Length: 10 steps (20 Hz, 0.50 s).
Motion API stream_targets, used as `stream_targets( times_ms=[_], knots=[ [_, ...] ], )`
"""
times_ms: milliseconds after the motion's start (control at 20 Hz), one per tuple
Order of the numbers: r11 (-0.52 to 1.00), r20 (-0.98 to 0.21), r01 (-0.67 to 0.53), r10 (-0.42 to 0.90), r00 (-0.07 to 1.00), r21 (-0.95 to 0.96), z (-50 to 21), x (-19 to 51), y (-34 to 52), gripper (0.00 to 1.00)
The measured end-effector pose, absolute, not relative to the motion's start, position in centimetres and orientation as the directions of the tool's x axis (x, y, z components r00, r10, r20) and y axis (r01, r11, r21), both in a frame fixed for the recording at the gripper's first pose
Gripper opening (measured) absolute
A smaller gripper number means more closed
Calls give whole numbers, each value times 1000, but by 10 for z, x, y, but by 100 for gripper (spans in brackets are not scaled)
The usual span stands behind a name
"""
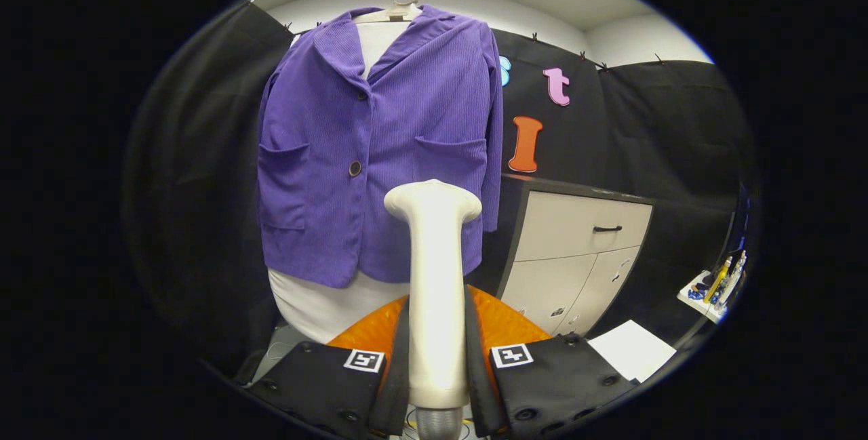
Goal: Iron the clothes twice with a garment steamer, once on the left side and once on the right side.
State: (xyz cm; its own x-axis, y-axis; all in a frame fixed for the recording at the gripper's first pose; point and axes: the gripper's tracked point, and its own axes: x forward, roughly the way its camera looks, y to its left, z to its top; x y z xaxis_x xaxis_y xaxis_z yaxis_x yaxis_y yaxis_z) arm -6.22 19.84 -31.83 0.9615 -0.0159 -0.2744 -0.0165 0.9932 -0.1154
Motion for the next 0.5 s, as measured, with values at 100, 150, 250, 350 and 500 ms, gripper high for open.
stream_targets(
  times_ms=[100, 150, 250, 350, 500],
  knots=[
    [994, -230, -17, -9, 973, -112, -290, -59, 204, 44],
    [993, -204, -19, -5, 979, -116, -275, -57, 207, 44],
    [993, -162, -30, 11, 987, -113, -245, -53, 217, 44],
    [993, -125, -39, 25, 992, -107, -213, -47, 227, 44],
    [995, -67, -68, 63, 996, -72, -164, -39, 248, 44]
  ],
)
